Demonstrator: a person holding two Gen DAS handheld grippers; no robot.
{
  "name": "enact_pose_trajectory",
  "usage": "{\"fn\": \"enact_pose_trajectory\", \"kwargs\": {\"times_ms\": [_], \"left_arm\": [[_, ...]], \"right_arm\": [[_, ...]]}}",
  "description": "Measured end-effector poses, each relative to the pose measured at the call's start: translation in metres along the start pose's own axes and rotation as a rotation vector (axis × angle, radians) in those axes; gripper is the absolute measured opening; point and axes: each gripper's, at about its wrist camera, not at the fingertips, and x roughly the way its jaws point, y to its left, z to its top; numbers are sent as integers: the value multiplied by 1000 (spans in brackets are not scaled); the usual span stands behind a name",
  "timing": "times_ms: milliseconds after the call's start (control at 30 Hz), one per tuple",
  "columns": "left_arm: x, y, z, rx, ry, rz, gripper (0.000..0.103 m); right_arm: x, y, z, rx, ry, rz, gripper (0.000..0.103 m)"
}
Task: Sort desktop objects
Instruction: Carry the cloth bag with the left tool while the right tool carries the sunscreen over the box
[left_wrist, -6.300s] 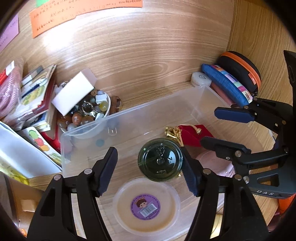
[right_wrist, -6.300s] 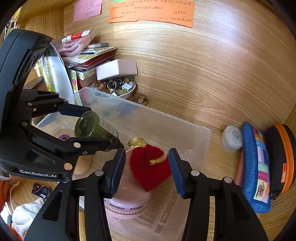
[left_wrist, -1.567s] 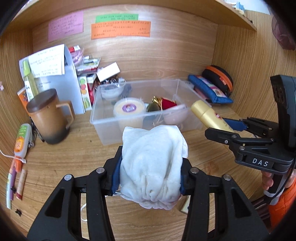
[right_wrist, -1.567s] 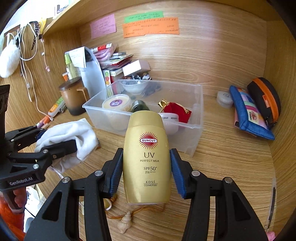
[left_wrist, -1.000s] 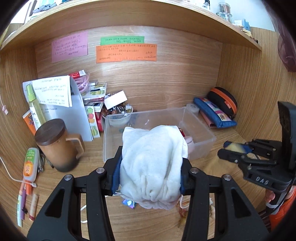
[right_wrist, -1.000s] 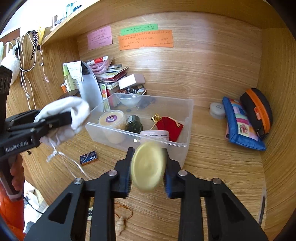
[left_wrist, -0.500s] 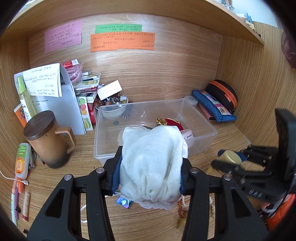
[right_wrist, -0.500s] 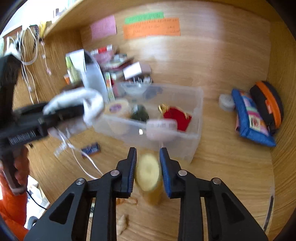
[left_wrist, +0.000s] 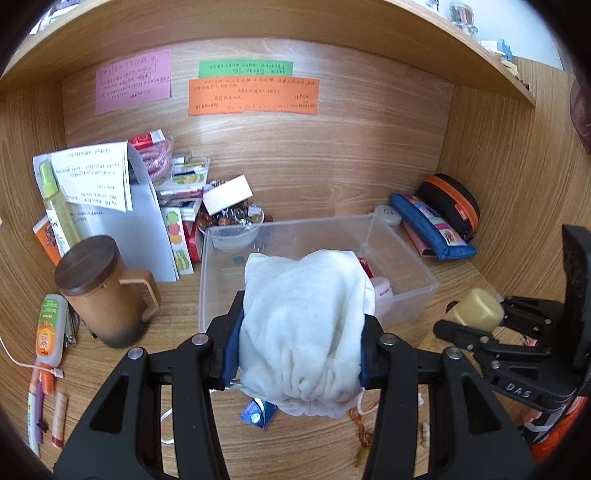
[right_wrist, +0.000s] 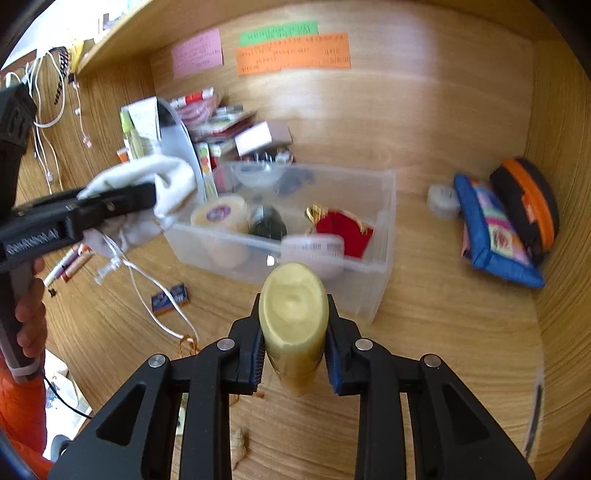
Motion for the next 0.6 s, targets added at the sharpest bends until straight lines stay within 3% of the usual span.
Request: {"fn": "enact_pose_trajectory", "kwargs": {"times_ms": [600], "left_arm": [[-13,8,59,5,-81,-9,47]], "right_arm": [[-30,6,67,-71,-132,-30,24]]}}
